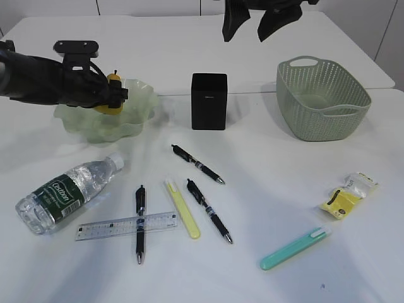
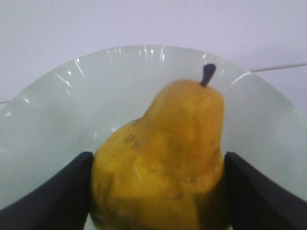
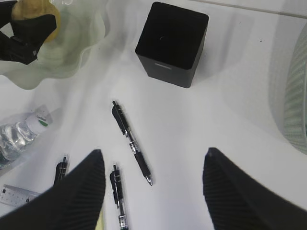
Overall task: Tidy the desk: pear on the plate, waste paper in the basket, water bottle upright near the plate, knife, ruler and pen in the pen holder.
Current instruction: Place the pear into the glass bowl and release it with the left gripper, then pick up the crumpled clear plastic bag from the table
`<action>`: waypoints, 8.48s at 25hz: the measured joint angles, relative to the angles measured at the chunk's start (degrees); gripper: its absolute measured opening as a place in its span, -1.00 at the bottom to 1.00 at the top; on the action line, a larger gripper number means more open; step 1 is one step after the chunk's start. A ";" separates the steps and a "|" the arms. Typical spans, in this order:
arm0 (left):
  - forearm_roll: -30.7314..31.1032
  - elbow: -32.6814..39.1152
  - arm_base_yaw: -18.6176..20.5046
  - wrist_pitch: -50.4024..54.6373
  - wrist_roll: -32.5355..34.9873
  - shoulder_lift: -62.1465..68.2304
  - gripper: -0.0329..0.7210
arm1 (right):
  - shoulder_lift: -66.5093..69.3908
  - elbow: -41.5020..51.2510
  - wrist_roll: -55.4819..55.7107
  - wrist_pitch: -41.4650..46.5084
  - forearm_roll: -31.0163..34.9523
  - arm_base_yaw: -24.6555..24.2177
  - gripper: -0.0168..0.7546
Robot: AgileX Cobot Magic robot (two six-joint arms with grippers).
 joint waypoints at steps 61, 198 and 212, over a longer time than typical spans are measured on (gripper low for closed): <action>-7.01 0.00 9.35 48.39 -29.96 -8.18 0.51 | 0.00 0.00 0.93 0.00 1.16 0.00 0.34; 81.20 50.92 12.16 29.20 -72.26 -70.51 0.39 | -25.82 51.90 -7.76 -2.62 -22.56 0.00 0.33; 81.20 50.92 12.16 30.31 -72.26 -70.51 0.38 | -23.07 51.90 -17.02 -8.15 -15.20 -0.37 0.33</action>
